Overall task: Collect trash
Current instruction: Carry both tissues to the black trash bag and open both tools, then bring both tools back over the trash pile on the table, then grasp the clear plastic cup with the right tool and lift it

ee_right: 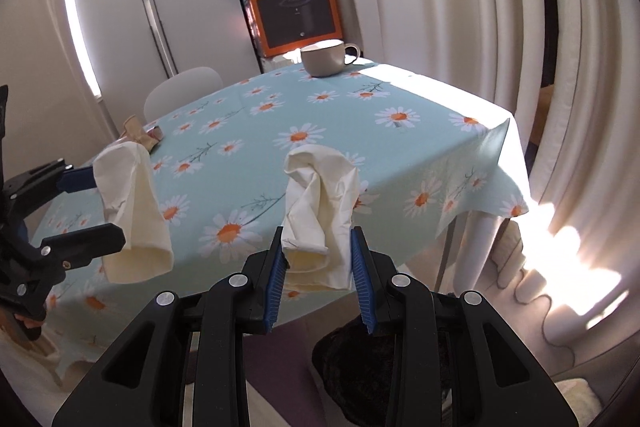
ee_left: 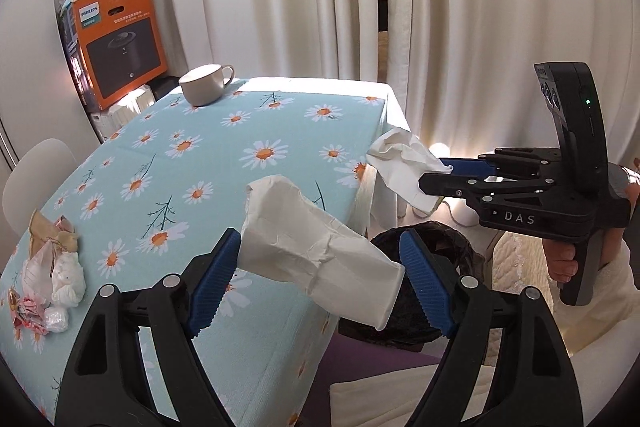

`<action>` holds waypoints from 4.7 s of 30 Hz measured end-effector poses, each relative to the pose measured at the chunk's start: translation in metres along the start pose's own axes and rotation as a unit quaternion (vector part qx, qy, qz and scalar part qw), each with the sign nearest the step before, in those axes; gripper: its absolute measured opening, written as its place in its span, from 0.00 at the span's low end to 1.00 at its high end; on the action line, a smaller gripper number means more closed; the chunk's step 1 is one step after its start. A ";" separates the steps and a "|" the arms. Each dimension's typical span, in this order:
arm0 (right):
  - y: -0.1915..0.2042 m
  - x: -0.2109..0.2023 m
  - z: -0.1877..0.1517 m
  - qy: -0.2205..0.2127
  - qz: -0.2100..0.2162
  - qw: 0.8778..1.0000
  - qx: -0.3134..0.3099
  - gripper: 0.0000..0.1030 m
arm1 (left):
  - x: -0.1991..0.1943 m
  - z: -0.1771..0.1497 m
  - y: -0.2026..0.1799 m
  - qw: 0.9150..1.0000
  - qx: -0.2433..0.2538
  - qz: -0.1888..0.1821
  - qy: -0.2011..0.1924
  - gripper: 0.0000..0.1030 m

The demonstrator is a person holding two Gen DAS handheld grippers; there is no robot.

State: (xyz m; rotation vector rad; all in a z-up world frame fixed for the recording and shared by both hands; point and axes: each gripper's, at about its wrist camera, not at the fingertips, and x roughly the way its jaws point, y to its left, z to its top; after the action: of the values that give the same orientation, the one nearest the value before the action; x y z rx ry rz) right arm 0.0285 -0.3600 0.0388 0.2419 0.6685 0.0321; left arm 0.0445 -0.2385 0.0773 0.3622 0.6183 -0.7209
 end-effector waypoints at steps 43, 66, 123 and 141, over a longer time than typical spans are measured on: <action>-0.034 -0.004 -0.029 -0.004 -0.067 0.998 0.010 0.83 | 0.007 0.029 0.010 0.997 -0.019 -0.021 -0.071 0.95; 0.133 0.059 0.051 -0.017 0.091 0.987 -0.131 0.86 | -0.071 -0.061 0.154 0.981 -0.138 0.107 -0.081 0.95; 0.396 0.261 0.120 0.129 0.261 0.934 -0.209 0.64 | -0.169 -0.181 0.319 0.904 -0.314 0.290 0.006 0.95; 0.354 0.205 0.149 -0.022 0.409 0.904 -0.122 0.63 | -0.117 -0.169 0.372 0.907 -0.322 0.257 0.087 0.95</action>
State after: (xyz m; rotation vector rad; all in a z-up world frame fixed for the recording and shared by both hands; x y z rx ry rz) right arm 0.2989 -0.0260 0.1087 0.2665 0.4711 0.9119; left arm 0.1712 0.1664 0.0596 -0.0375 0.8481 0.0456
